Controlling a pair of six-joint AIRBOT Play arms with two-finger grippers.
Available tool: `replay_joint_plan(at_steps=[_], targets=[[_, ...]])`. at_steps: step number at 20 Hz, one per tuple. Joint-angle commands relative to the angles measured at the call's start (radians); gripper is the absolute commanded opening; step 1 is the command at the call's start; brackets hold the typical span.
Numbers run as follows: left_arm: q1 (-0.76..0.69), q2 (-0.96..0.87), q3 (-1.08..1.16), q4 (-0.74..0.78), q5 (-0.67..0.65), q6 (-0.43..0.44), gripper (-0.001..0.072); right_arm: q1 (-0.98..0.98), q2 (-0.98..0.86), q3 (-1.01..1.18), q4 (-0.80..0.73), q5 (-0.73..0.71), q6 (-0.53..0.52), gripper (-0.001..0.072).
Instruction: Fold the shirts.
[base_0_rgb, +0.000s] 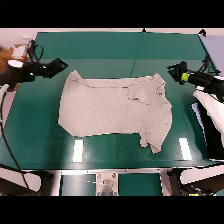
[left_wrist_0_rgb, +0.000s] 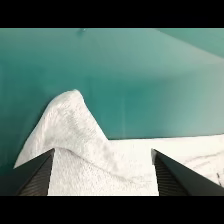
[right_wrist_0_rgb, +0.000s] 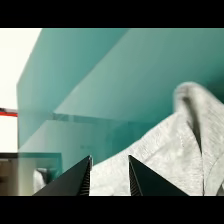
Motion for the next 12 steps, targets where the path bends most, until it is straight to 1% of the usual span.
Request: replay_joint_plan(at_steps=[1,2,3,5,7,9,10,12], targets=[[0.126,-0.014,0.128,0.092,-0.317,-0.055,0.0707,-0.129,-0.002,0.042,-0.042,0.259,0.063,0.0279],[0.174,-0.014,0.142,0.113,-0.419,-0.086,0.0707,-0.173,0.018,0.027,-0.113,0.332,0.093,0.0262],[0.223,-0.014,0.14,0.119,-0.523,-0.098,0.0706,-0.207,0.048,-0.004,-0.19,0.378,0.112,0.0251],[0.291,-0.012,0.098,0.118,-0.66,-0.106,0.0706,-0.261,0.13,-0.116,-0.335,0.416,0.138,0.0252],[0.325,-0.012,0.01,0.119,-0.725,-0.117,0.0706,-0.318,0.224,-0.241,-0.517,0.401,0.206,0.0259],[0.334,-0.012,-0.102,0.122,-0.755,-0.114,0.0706,-0.374,0.283,-0.327,-0.707,0.379,0.305,0.0363],[0.334,-0.012,-0.16,0.122,-0.772,-0.111,0.0706,-0.395,0.291,-0.354,-0.76,0.375,0.33,0.0374],[0.334,-0.012,-0.269,0.122,-0.809,-0.088,0.0706,-0.406,0.289,-0.396,-0.774,0.366,0.324,0.0376]])
